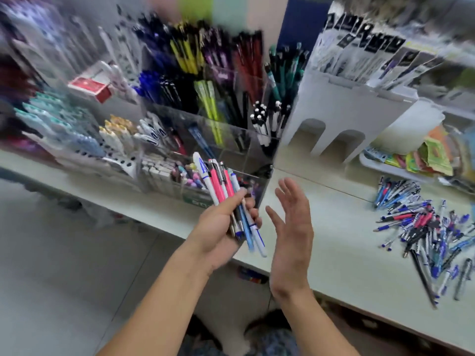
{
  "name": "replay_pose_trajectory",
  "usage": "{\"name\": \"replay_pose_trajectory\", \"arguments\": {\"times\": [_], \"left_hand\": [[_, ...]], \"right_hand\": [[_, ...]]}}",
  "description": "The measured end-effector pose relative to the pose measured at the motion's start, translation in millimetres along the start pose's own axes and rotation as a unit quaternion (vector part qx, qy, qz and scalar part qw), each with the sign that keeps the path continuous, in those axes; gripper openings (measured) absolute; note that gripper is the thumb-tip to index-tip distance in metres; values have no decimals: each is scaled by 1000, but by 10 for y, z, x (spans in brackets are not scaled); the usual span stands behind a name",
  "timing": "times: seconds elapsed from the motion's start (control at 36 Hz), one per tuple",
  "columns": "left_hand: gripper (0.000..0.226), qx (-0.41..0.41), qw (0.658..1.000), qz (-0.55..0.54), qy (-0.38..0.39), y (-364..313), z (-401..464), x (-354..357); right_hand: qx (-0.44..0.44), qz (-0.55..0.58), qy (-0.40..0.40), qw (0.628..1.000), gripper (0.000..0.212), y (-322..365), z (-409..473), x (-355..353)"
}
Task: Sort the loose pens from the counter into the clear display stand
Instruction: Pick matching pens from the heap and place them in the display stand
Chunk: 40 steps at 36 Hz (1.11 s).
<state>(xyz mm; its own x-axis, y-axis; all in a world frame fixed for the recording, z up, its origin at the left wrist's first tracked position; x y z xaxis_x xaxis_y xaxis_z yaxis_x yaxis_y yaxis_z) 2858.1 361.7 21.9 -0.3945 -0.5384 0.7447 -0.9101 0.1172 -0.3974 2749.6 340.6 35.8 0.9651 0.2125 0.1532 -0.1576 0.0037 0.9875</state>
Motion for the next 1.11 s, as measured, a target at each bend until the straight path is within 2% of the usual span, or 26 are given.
{"name": "replay_pose_trajectory", "arguments": {"times": [0.06, 0.17, 0.25, 0.36, 0.44, 0.5, 0.56, 0.61, 0.69, 0.75, 0.86, 0.94, 1.0, 1.03, 1.08, 1.11], "left_hand": [[27, 6, 1000, -12, -12, -106, -19, 6], [37, 39, 998, 38, -25, -336, -92, 4], [43, 64, 994, 77, -32, -557, -99, -32], [40, 86, 984, 146, -57, -830, -109, -59], [41, 89, 978, 175, -69, -993, -105, -85], [36, 91, 975, 184, -80, -1094, -85, -108], [32, 92, 970, 199, -101, -1181, -52, -155], [25, 95, 968, 194, -126, -1275, -23, -184], [22, 112, 965, 188, -147, -1420, 40, -248], [15, 124, 960, 210, -134, -1497, 67, -290], [16, 105, 939, 309, -109, -1573, 66, -433], [9, 69, 909, 405, -74, -1633, 76, -499], [9, 75, 865, 492, -70, -1689, 102, -493], [10, 96, 827, 549, -74, -1722, 121, -487], [13, 166, 728, 661, -76, -1784, 161, -456], [14, 193, 695, 688, -80, -1803, 178, -445]], "right_hand": [[-20, -25, -3, 1000, 44, -66, -80, 184], [4, -68, -41, 997, 56, -40, 16, 458], [28, -149, -41, 988, 41, 16, 136, 517], [113, -213, 72, 968, 25, -24, 230, 605], [174, -149, 103, 968, 13, -64, 310, 656], [182, -128, 106, 969, 12, -53, 393, 726], [186, -105, 146, 966, 6, -33, 449, 879], [195, -90, 179, 960, 12, -33, 482, 1025], [179, -99, 194, 959, 10, -52, 587, 1094], [147, -108, 201, 962, 8, -38, 689, 1080], [85, -123, 163, 975, 10, 137, 922, 940], [59, -115, 117, 985, 12, 388, 1136, 776], [52, -98, 96, 989, 17, 524, 1226, 679], [54, -88, 86, 991, 18, 563, 1260, 643], [69, -80, 83, 991, 13, 612, 1315, 632], [76, -84, 88, 990, 8, 621, 1335, 660]]}}
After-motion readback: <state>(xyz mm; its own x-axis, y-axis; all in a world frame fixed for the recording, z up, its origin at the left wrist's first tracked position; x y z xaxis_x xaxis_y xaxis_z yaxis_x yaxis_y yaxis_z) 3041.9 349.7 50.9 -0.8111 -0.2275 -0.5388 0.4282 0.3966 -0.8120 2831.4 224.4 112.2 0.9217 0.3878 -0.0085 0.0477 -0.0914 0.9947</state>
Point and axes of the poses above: each hand's wrist, its own z-axis towards the middle knuckle, its own x-axis out of the palm, y = z × x, the point moved 3 cm from there along z, towards the middle knuckle
